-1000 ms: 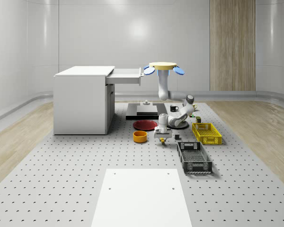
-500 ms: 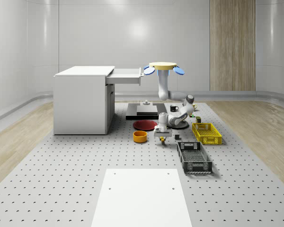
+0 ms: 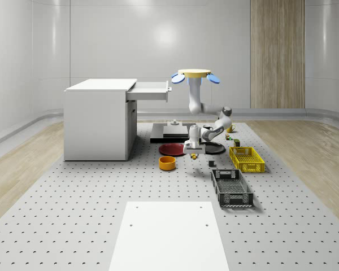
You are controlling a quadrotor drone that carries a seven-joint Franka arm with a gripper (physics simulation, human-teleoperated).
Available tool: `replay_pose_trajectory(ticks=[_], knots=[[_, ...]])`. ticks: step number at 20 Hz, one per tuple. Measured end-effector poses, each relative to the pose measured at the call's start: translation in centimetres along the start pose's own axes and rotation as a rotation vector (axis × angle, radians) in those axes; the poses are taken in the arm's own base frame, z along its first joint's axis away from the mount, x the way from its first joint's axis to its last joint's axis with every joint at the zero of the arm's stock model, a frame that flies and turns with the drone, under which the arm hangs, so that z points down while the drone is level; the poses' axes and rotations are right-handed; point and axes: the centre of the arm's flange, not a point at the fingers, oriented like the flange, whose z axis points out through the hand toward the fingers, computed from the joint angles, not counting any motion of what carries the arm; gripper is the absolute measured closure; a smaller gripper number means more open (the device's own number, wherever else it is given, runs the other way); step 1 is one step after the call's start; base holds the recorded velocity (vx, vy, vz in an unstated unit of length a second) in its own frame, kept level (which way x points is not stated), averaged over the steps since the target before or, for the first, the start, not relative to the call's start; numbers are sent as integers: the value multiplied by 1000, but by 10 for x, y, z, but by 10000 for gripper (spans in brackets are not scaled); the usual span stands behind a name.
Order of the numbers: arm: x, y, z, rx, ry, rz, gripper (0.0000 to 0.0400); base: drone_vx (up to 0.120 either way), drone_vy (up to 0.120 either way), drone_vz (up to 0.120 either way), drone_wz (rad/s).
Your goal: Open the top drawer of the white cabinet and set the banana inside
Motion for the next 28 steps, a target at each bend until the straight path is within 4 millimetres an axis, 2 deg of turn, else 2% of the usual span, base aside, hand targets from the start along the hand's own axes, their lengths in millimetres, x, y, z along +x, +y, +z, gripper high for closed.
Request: replay_pose_trajectory(ticks=[8, 28], knots=[[0, 0, -3, 0, 0, -2, 210, -50, 0, 120, 0], [0, 0, -4, 0, 0, -2, 210, -120, 0, 120, 0]])
